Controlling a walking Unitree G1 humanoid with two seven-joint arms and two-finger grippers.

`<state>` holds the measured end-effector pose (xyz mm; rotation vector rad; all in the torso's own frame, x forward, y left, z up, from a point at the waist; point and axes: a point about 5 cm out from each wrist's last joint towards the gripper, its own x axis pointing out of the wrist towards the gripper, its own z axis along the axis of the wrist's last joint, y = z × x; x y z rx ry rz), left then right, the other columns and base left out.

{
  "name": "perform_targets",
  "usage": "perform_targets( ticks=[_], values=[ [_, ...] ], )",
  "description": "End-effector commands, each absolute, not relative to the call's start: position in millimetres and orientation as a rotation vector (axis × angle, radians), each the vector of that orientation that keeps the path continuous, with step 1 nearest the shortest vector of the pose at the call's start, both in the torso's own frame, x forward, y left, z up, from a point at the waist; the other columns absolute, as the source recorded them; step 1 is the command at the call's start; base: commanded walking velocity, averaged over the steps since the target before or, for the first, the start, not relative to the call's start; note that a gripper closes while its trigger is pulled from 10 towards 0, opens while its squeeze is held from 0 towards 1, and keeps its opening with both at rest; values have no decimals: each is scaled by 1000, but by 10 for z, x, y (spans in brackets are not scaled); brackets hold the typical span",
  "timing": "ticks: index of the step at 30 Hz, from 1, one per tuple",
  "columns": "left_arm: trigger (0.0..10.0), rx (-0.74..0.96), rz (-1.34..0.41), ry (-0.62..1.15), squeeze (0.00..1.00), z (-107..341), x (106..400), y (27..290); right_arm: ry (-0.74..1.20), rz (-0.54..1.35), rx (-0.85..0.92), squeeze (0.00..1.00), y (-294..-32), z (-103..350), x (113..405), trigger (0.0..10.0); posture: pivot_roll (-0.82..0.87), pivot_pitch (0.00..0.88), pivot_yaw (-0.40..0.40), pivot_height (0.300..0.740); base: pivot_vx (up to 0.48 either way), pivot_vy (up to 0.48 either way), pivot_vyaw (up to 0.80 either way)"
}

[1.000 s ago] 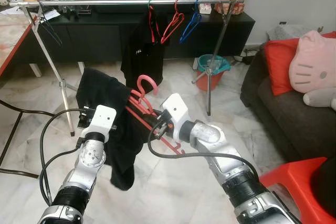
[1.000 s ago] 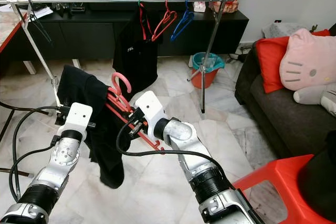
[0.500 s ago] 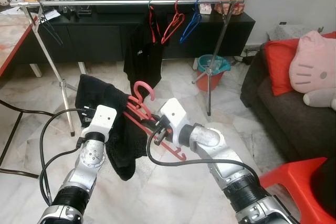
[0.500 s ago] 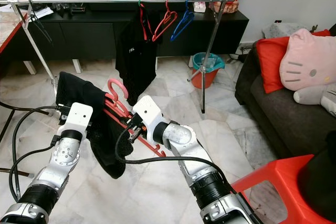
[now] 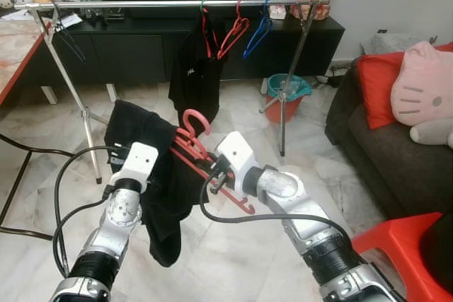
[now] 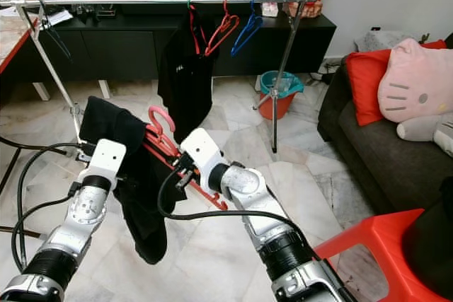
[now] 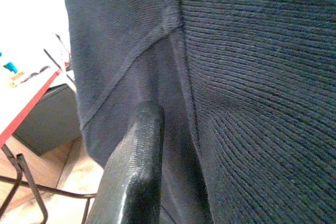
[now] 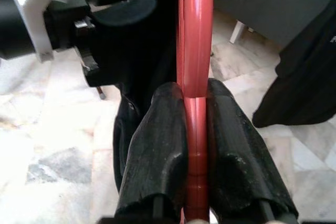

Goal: Hang hanger

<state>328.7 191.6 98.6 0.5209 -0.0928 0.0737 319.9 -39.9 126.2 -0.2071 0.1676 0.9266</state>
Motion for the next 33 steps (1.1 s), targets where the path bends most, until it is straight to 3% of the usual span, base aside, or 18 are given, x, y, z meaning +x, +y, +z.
perform_targets(
  ticks=[1, 21, 33],
  values=[
    [0, 509, 61, -88, 0, 969, 3281, 1902, 121, 917, -217, 0, -399, 1361, 3241, 0, 123, 0, -33, 740, 0, 0, 0],
    [0, 485, 68, -80, 0, 982, 3291, 1934, 145, 896, -271, 0, -477, 1315, 3264, 0, 128, 0, -31, 740, 0, 0, 0],
    [0, 414, 140, -93, 0, 1047, 3310, 2012, 303, 956, -542, 0, -1011, 1181, 3218, 0, 125, 0, -35, 740, 0, 0, 0]
  ],
)
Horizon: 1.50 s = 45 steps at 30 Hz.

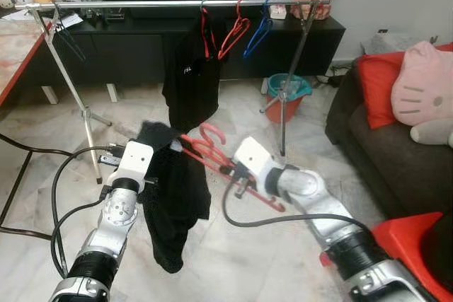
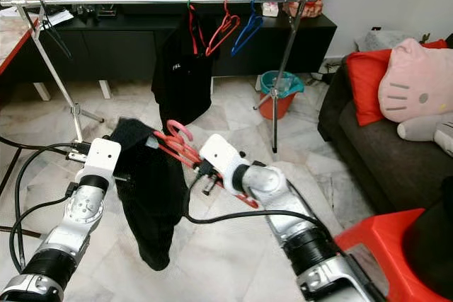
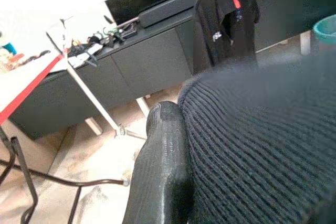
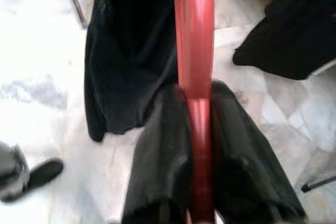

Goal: Hang hanger

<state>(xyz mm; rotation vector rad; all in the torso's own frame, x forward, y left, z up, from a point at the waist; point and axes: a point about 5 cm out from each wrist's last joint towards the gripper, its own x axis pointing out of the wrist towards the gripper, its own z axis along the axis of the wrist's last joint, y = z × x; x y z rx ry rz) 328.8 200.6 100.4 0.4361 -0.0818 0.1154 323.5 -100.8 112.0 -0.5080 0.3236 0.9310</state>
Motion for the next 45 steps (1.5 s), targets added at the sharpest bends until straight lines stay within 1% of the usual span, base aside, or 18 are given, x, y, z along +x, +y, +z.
perform_targets(
  ticks=[1, 13, 14, 15, 16, 17, 18, 19, 22, 23, 24, 25, 26, 28, 39, 41, 43, 45],
  values=[
    [0, 413, 142, -93, 0, 1048, 3310, 2016, 309, 964, -555, 0, -1035, 1179, 3210, 0, 125, 0, -35, 740, 0, 0, 0],
    [0, 394, 176, -49, 0, 990, 3313, 2048, 405, 1310, -657, 0, -1411, 1195, 2834, 0, 117, 0, -41, 740, 0, 0, 0],
    [549, 394, 178, -17, 0, 936, 3304, 2052, 427, 1343, -646, 0, -1472, 1178, 2775, 0, 117, 0, -41, 740, 0, 0, 0],
    [6039, 392, 175, 2, 0, 899, 3290, 2055, 434, 1346, -635, 0, -1514, 1176, 2754, 0, 114, 0, -42, 740, 0, 0, 0],
    [6039, 392, 175, 2, 0, 899, 3290, 2055, 434, 1346, -635, 0, -1514, 1176, 2754, 0, 114, 0, -42, 740, 0, 0, 0],
    [10000, 398, 167, 19, 0, 862, 3274, 2056, 423, 1290, -627, 0, -1575, 1184, 2793, 8510, 114, 0, -43, 740, 0, 0, 0],
    [10000, 399, 163, 28, 0, 837, 3261, 2058, 419, 1244, -615, 0, -1609, 1187, 2830, 8510, 114, 0, -43, 740, 0, 0, 0],
    [10000, 390, 157, 52, 0, 783, 3233, 2070, 399, 1150, -573, 0, -1678, 1206, 2910, 10000, 112, 0, -42, 740, 0, 0, 0],
    [10000, 333, 162, 80, 0, 711, 3184, 2094, 352, 943, -494, 0, -1826, 1224, 3070, 10000, 106, 0, -39, 740, 0, 0, 0],
    [10000, 333, 162, 80, 0, 711, 3184, 2094, 352, 943, -494, 0, -1826, 1224, 3070, 10000, 106, 0, -39, 740, 0, 0, 0],
    [10000, 258, 156, 87, 0, 674, 3149, 2094, 291, 618, -381, 0, -2042, 1201, 3272, 10000, 99, 0, -36, 740, 0, 0, 0],
    [10000, 258, 156, 87, 0, 674, 3149, 2094, 291, 618, -381, 0, -2042, 1201, 3272, 10000, 99, 0, -36, 740, 0, 0, 0],
    [10000, 201, 153, 87, 0, 655, 3128, 2085, 276, 330, -240, 0, -2246, 1131, 3372, 10000, 98, 0, -34, 740, 0, 0, 0],
    [10000, 127, 134, 64, 0, 659, 3105, 2050, 287, 141, -114, 0, -2383, 936, 3311, 10000, 96, 0, -22, 740, 0, 0, 0],
    [10000, -4, 41, -45, 0, 778, 3051, 1859, 461, -149, -64, 0, -2339, 113, 2886, 10000, 88, 0, 5, 740, 0, 0, 0],
    [10000, -29, 35, -81, 0, 850, 3082, 1814, 544, -202, 40, 0, -2340, -133, 2657, 10000, 83, 0, 10, 740, 0, 0, 0],
    [10000, -35, 29, -87, 0, 866, 3088, 1803, 558, -222, 61, 0, -2349, -180, 2606, 10000, 83, 0, 10, 740, 0, 0, 0],
    [10000, -32, 4, -90, 0, 891, 3110, 1764, 671, -252, -46, 0, -2397, -352, 2402, 10000, 63, 0, 18, 740, 0, 0, 0]
  ],
)
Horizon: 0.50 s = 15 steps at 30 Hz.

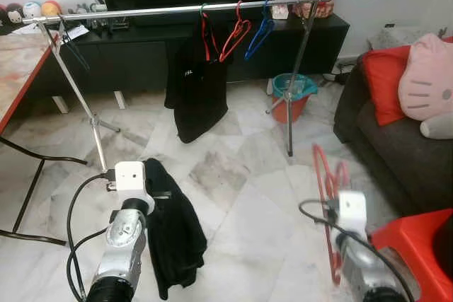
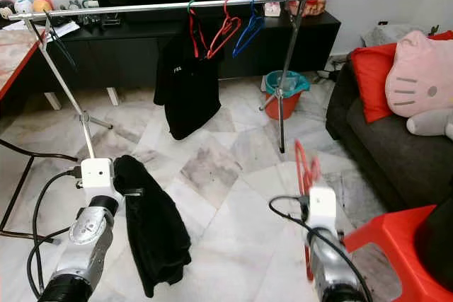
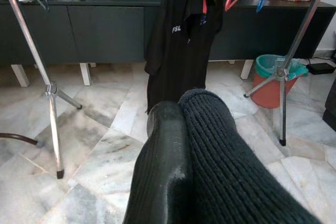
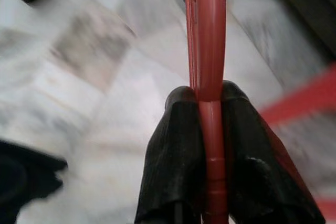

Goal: Hang hanger

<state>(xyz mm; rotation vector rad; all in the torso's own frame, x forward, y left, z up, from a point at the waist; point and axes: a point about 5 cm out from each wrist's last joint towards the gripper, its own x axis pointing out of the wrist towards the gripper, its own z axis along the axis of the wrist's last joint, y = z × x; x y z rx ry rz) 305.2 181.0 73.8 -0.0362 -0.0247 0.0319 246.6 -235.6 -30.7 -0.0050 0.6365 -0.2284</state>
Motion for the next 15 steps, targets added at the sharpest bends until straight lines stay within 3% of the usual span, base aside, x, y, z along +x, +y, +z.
perform_targets(
  ticks=[1, 10, 15],
  values=[
    [10000, -28, -2, -89, 0, 894, 3118, 1753, 700, -261, -49, 0, -2404, -395, 2348, 10000, 64, 0, 16, 740, 0, 0, 0],
    [10000, -48, 12, -101, 0, 964, 3130, 1766, 876, -289, -23, 0, -2333, -711, 1899, 10000, 101, 0, -6, 740, 0, 0, 0],
    [10000, -31, 18, -114, 0, 995, 3105, 1788, 920, -264, -23, 0, -2283, -776, 1804, 10000, 110, 0, -8, 740, 0, 0, 0]
  ],
)
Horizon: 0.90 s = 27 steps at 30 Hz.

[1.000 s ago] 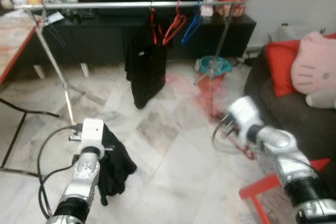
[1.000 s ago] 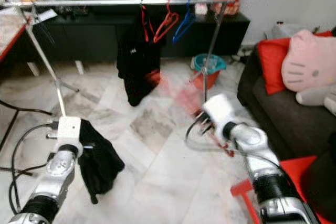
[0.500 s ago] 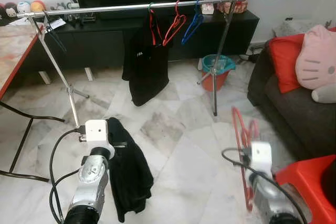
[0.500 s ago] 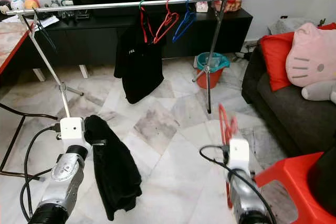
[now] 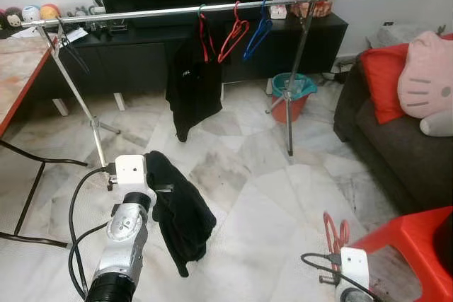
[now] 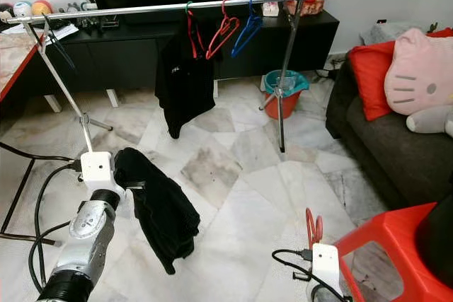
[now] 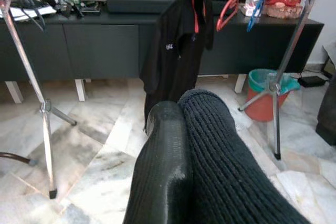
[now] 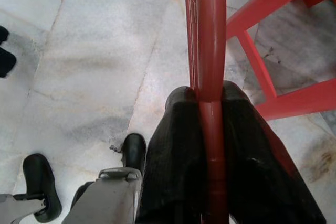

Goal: Hang hanger

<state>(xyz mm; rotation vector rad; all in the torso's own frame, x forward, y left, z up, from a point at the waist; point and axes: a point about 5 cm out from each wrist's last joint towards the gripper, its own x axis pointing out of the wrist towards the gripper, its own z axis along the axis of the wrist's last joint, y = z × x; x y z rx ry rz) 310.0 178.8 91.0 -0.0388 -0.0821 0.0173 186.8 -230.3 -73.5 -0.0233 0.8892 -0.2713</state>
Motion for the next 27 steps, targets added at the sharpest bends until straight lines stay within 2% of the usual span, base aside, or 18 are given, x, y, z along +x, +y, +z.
perform_targets(
  ticks=[1, 7, 27],
  values=[
    [10000, -26, 27, -113, 0, 999, 3092, 1805, 932, -251, -23, 0, -2263, -792, 1782, 10000, 116, 0, -10, 740, 0, 0, 0],
    [10000, -3, 72, -108, 0, 968, 3016, 1893, 960, -208, -35, 0, -2223, -821, 1746, 10000, 126, 0, -16, 740, 0, 0, 156],
    [10000, -8, 73, -101, 0, 990, 3023, 1867, 968, -193, -27, 0, -2231, -809, 1775, 10000, 127, 0, -12, 740, 0, 0, 800]
  ],
)
